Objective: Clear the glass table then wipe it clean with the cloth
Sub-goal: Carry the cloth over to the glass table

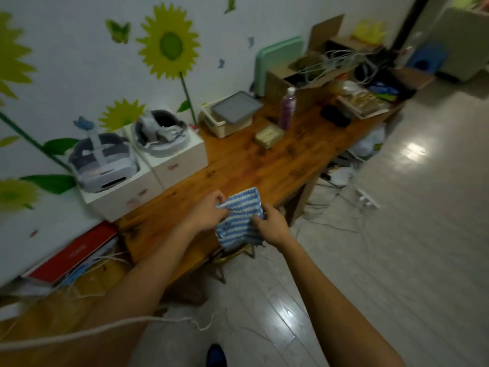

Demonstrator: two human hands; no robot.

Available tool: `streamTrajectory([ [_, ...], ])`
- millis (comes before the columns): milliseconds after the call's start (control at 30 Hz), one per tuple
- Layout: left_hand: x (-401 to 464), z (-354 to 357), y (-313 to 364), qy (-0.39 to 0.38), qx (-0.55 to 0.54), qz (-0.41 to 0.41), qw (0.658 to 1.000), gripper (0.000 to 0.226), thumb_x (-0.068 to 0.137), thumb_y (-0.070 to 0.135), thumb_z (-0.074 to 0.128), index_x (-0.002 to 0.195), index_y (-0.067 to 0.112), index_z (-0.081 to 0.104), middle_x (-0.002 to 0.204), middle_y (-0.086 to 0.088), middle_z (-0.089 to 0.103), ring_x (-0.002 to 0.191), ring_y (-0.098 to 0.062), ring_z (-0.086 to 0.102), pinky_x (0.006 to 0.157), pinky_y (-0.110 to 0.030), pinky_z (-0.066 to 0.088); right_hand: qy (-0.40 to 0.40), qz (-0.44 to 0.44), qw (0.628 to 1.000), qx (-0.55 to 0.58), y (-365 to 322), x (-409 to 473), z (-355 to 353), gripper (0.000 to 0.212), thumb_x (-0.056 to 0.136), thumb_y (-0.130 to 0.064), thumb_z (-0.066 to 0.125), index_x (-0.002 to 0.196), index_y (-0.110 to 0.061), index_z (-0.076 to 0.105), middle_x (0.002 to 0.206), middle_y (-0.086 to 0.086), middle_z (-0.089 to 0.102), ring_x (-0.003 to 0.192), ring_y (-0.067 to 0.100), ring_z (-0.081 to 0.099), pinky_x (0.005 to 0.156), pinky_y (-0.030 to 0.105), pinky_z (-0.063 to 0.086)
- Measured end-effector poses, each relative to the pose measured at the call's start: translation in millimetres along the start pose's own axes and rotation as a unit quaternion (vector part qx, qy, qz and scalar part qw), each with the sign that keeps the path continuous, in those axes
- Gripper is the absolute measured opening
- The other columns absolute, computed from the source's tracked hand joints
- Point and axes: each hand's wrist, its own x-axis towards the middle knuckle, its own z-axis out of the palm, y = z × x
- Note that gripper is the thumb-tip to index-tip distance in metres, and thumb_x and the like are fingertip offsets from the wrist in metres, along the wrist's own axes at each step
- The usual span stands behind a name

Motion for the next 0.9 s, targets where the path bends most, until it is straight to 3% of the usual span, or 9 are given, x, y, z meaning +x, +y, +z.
streamTrajectory([
  [67, -4.0, 7.5, 39.0, 0.004, -0.012, 0.043, 0.999, 0.019, 0.083, 0.015, 0.071, 0.087, 0.017, 0.052, 0.08, -0.004, 0.057, 0.072, -0.016, 0.05, 0.062, -0.032, 0.038, 0.025, -0.008, 1.0, 0.006, 0.1, -15.7, -39.7, 0.028, 0.09, -0.023, 0.056, 0.118, -0.02, 0.057, 0.106, -0.002, 0.063, 0.096, 0.019, 0.06, 0.083, 0.033, 0.047],
  [167, -20.9, 32.8, 98.9, -0.021, -0.026, 0.092, 0.995, 0.023, 0.083, 0.018, 0.073, 0.084, 0.021, 0.05, 0.072, -0.005, 0.057, 0.063, -0.018, 0.053, 0.06, -0.036, 0.043, 0.063, -0.002, 0.998, 0.007, 14.3, -56.2, -102.8, 0.014, 0.086, -0.028, 0.057, 0.099, -0.023, 0.054, 0.101, 0.003, 0.065, 0.095, 0.026, 0.063, 0.085, 0.045, 0.052],
  [233, -26.3, 47.3, 130.9, -0.035, -0.032, 0.108, 0.993, 0.024, 0.082, 0.023, 0.075, 0.083, 0.024, 0.051, 0.072, -0.005, 0.059, 0.061, -0.021, 0.056, 0.058, -0.04, 0.047, 0.099, 0.009, 0.995, 0.013, 22.9, -77.4, -135.0, 0.021, 0.081, -0.031, 0.056, 0.097, -0.017, 0.053, 0.096, 0.007, 0.065, 0.091, 0.027, 0.063, 0.084, 0.05, 0.052],
  [367, -35.9, 80.1, 194.3, -0.056, -0.047, 0.183, 0.98, 0.024, 0.074, 0.025, 0.078, 0.081, 0.024, 0.055, 0.073, -0.007, 0.061, 0.068, -0.024, 0.059, 0.069, -0.051, 0.055, 0.178, 0.026, 0.983, 0.033, 33.6, -125.6, -195.0, 0.016, 0.086, -0.018, 0.059, 0.1, -0.012, 0.055, 0.087, 0.004, 0.062, 0.087, 0.025, 0.061, 0.082, 0.047, 0.053],
  [467, -50.0, 105.7, 247.3, -0.089, -0.053, 0.243, 0.965, 0.021, 0.079, 0.011, 0.076, 0.086, 0.018, 0.057, 0.072, -0.003, 0.058, 0.066, -0.016, 0.052, 0.059, -0.033, 0.049, 0.259, 0.045, 0.963, 0.06, 43.0, -165.8, -226.4, 0.01, 0.084, -0.014, 0.06, 0.092, -0.019, 0.058, 0.09, 0.007, 0.066, 0.086, 0.026, 0.064, 0.078, 0.042, 0.054],
  [533, -53.7, 119.3, 276.1, -0.11, -0.061, 0.27, 0.955, 0.019, 0.081, 0.008, 0.074, 0.089, 0.015, 0.057, 0.07, 0.0, 0.056, 0.063, -0.012, 0.051, 0.054, -0.024, 0.045, 0.309, 0.064, 0.946, 0.072, 48.4, -186.7, -240.6, 0.01, 0.079, -0.024, 0.061, 0.087, -0.029, 0.057, 0.09, 0.003, 0.068, 0.086, 0.024, 0.066, 0.078, 0.046, 0.056],
  [600, -59.4, 130.7, 302.1, -0.127, -0.052, 0.301, 0.944, 0.017, 0.082, 0.011, 0.073, 0.09, 0.014, 0.059, 0.071, 0.002, 0.058, 0.063, -0.011, 0.052, 0.057, -0.028, 0.044, 0.343, 0.082, 0.931, 0.09, 51.9, -206.8, -256.2, 0.02, 0.071, -0.035, 0.06, 0.09, -0.028, 0.057, 0.091, 0.003, 0.069, 0.084, 0.025, 0.068, 0.077, 0.051, 0.057],
  [700, -77.2, 142.2, 336.3, -0.157, -0.047, 0.341, 0.926, 0.017, 0.082, 0.013, 0.072, 0.093, 0.012, 0.06, 0.076, -0.003, 0.062, 0.066, -0.015, 0.055, 0.053, -0.027, 0.043, 0.395, 0.091, 0.906, 0.118, 47.7, -244.0, -270.5, 0.018, 0.074, -0.032, 0.059, 0.09, -0.027, 0.057, 0.091, 0.004, 0.07, 0.084, 0.024, 0.069, 0.076, 0.053, 0.057],
  [900, -112.5, 172.5, 381.3, -0.215, -0.065, 0.39, 0.893, 0.016, 0.071, 0.025, 0.07, 0.085, 0.025, 0.062, 0.09, -0.011, 0.071, 0.086, -0.028, 0.069, 0.076, -0.042, 0.057, 0.465, 0.105, 0.868, 0.139, 54.4, -306.0, -289.6, 0.016, 0.075, -0.03, 0.062, 0.09, -0.027, 0.059, 0.091, 0.003, 0.07, 0.083, 0.024, 0.07, 0.073, 0.052, 0.059],
])
